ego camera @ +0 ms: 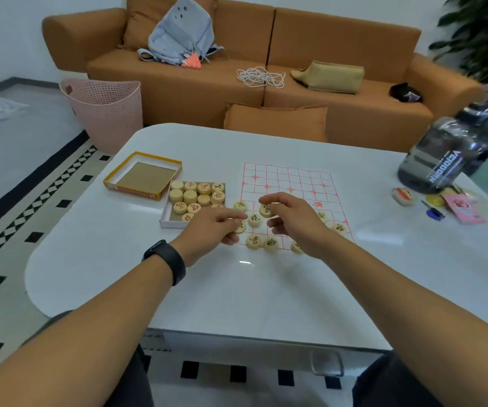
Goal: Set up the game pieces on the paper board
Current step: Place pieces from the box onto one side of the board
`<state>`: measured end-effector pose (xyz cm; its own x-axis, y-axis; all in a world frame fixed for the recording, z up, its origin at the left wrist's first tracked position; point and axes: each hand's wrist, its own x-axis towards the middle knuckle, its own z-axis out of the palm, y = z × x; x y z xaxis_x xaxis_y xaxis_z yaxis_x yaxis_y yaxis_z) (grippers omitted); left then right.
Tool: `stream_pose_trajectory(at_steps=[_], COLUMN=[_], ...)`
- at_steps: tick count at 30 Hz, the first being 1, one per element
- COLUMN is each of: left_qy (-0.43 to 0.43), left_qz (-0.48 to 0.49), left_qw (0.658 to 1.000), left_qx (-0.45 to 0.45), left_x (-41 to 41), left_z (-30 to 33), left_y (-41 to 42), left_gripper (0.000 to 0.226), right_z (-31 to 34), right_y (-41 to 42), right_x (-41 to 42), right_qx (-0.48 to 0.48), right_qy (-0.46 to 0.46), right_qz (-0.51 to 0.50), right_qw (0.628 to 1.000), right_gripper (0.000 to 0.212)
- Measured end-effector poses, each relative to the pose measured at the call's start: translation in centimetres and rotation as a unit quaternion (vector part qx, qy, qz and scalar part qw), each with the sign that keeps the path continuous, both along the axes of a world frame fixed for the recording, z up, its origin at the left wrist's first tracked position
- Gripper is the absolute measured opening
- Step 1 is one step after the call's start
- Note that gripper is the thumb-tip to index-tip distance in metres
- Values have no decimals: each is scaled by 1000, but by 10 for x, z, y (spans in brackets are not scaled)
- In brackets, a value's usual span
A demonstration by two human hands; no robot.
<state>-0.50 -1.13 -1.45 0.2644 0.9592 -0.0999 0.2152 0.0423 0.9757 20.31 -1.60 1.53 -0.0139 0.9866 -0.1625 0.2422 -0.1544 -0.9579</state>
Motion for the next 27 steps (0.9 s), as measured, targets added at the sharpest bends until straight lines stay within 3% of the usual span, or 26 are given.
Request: stream_pose_trajectory(at_steps=[4,7,10,16,21,27], left_qy=[-69,-79,0,103,119,133], left_qz=[31,55,54,-12,-51,-75], left_qw=[997,994,998,989,974,968], left_qx=[-26,-41,-19,105,184,200], left_x=[34,52,59,76,99,106], left_z=[-6,-18,-26,-31,-32,-47], left_y=[-16,-22,-25,-37,-46,-53], left_gripper=[14,24,35,28,29,35], right_z=[-18,-28,-19,-16,-27,-34], right_y=[-17,-26,-29,-36,-55,-77], right_x=[21,38,55,90,114,149], right_qx=[-37,-29,28,106,115,84], right_qy=[136,126,67,-162,-234,-289], right_qz=[-55,-61,-70,-71,-79,-67], right_qw=[988,990,995,979,962,951], right_gripper=[23,28,33,28,35,39])
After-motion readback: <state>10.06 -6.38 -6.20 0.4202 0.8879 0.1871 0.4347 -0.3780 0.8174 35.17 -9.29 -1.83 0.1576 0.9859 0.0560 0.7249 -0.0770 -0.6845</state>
